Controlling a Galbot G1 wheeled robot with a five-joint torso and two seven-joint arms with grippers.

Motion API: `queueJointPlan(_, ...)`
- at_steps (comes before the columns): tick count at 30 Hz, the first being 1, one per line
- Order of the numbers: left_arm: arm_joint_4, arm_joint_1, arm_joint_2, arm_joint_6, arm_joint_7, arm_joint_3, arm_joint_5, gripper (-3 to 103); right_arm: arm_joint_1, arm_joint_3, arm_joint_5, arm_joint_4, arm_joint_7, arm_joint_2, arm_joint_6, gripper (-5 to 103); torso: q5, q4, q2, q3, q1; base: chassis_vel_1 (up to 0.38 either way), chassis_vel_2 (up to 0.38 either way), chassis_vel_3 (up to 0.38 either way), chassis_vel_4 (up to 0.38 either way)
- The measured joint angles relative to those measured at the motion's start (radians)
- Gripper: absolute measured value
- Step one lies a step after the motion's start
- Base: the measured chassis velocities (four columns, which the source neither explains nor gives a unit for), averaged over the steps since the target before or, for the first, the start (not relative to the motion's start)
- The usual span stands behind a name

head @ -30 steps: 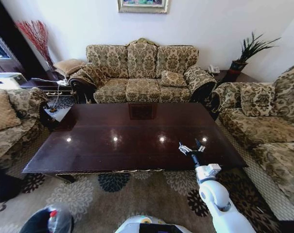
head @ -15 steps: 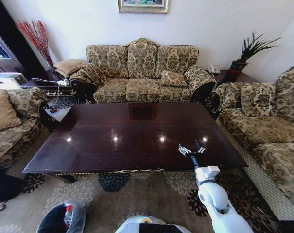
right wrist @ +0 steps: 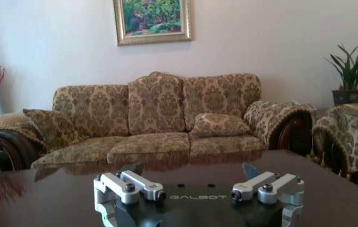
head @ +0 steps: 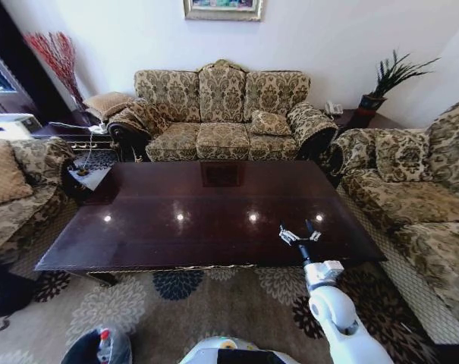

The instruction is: Move to the front of the table and place the trash on the table into the trash bin.

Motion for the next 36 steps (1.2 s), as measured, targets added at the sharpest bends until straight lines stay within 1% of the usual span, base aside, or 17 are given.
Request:
queueJointPlan(4, -0.036, 0.019, -0.013, 0.035, 0.02, -0.006, 0.015, 24, -0.004, 0.017, 0.018, -0.008, -0.009, -0.003, 0.009, 100, -0.0006, 0.0, 0.0, 0.0, 0.0, 0.0, 0.0, 0.0, 0.0)
queueJointPlan(6, -0.045, 0.024, -0.015, 0.05, 0.023, -0.008, 0.019, 24, -0.006, 0.02, 0.02, -0.01, -0.009, -0.002, 0.012, 100, -0.0008, -0.0001, 0.0, 0.0, 0.0, 0.0, 0.0, 0.0, 0.0)
queueJointPlan(8, -0.082, 0.041, -0.021, 0.125, 0.028, -0.028, 0.023, 35, -0.011, 0.026, 0.027, -0.012, -0.012, -0.002, 0.016, 100, -0.0007, -0.0001, 0.0, 0.0, 0.0, 0.0, 0.0, 0.0, 0.0)
queueJointPlan(11, -0.121, 0.07, -0.032, 0.169, 0.056, -0.05, 0.031, 52, -0.013, 0.035, 0.042, -0.014, -0.015, -0.006, 0.019, 100, -0.0009, -0.0003, 0.0, 0.0, 0.0, 0.0, 0.0, 0.0, 0.0)
queueJointPlan(13, -0.137, 0.087, -0.037, 0.174, 0.078, -0.055, 0.038, 52, -0.011, 0.037, 0.046, -0.016, -0.016, -0.007, 0.019, 100, -0.0011, -0.0003, 0.0, 0.0, 0.0, 0.0, 0.0, 0.0, 0.0)
queueJointPlan(16, -0.164, 0.134, -0.044, 0.159, 0.127, -0.064, 0.085, 68, -0.005, 0.038, 0.057, -0.024, -0.021, -0.004, 0.026, 100, -0.0009, 0.0002, 0.0, 0.0, 0.0, 0.0, 0.0, 0.0, 0.0)
queueJointPlan(17, -0.164, 0.134, -0.044, 0.159, 0.127, -0.064, 0.085, 68, -0.005, 0.038, 0.057, -0.024, -0.021, -0.004, 0.026, 100, -0.0009, 0.0002, 0.0, 0.0, 0.0, 0.0, 0.0, 0.0, 0.0)
queueJointPlan(21, -0.238, 0.207, -0.057, 0.171, 0.15, -0.09, 0.113, 89, -0.002, 0.028, 0.067, -0.04, -0.034, 0.004, 0.045, 100, -0.0008, 0.0001, 0.0, 0.0, 0.0, 0.0, 0.0, 0.0, 0.0)
queueJointPlan(25, -0.277, 0.23, -0.065, 0.225, 0.152, -0.109, 0.105, 94, 0.002, 0.028, 0.073, -0.042, -0.036, 0.007, 0.05, 100, -0.0008, 0.0001, 0.0, 0.0, 0.0, 0.0, 0.0, 0.0, 0.0)
queueJointPlan(26, -0.321, 0.249, -0.074, 0.276, 0.155, -0.124, 0.082, 98, 0.005, 0.03, 0.082, -0.043, -0.038, 0.008, 0.051, 100, -0.0006, 0.0001, 0.0, 0.0, 0.0, 0.0, 0.0, 0.0, 0.0)
queueJointPlan(27, -0.352, 0.261, -0.082, 0.292, 0.158, -0.131, 0.071, 99, 0.006, 0.033, 0.09, -0.043, -0.038, 0.008, 0.051, 100, -0.0008, 0.0, 0.0, 0.0, 0.0, 0.0, 0.0, 0.0, 0.0)
queueJointPlan(29, -0.373, 0.267, -0.087, 0.295, 0.159, -0.135, 0.065, 99, 0.007, 0.035, 0.094, -0.042, -0.038, 0.008, 0.051, 100, -0.0012, 0.0001, 0.0, 0.0, 0.0, 0.0, 0.0, 0.0, 0.0)
queueJointPlan(30, -0.465, 0.288, -0.1, 0.295, 0.155, -0.149, 0.034, 100, 0.006, 0.044, 0.104, -0.033, -0.039, 0.007, 0.05, 100, -0.0012, 0.0001, 0.0, 0.0, 0.0, 0.0, 0.0, 0.0, 0.0)
queueJointPlan(32, -0.516, 0.298, -0.102, 0.307, 0.15, -0.154, 0.019, 100, 0.002, 0.049, 0.107, -0.025, -0.039, 0.005, 0.044, 100, -0.0016, 0.0005, 0.0, 0.0, 0.0, 0.0, 0.0, 0.0, 0.0)
queueJointPlan(33, -0.644, 0.315, -0.1, 0.339, 0.151, -0.166, -0.016, 100, -0.009, 0.057, 0.111, -0.005, -0.044, 0.001, 0.021, 100, -0.0012, 0.0001, 0.0, 0.0, 0.0, 0.0, 0.0, 0.0, 0.0)
queueJointPlan(34, -0.644, 0.315, -0.1, 0.339, 0.151, -0.166, -0.016, 100, -0.009, 0.057, 0.111, -0.005, -0.044, 0.001, 0.021, 100, -0.0012, 0.0001, 0.0, 0.0, 0.0, 0.0, 0.0, 0.0, 0.0)
queueJointPlan(36, -0.85, 0.345, -0.076, 0.355, 0.219, -0.176, -0.03, 100, -0.03, 0.067, 0.097, 0.031, -0.057, 0.003, -0.01, 100, -0.0009, -0.0003, 0.0, 0.0, 0.0, 0.0, 0.0, 0.0, 0.0)
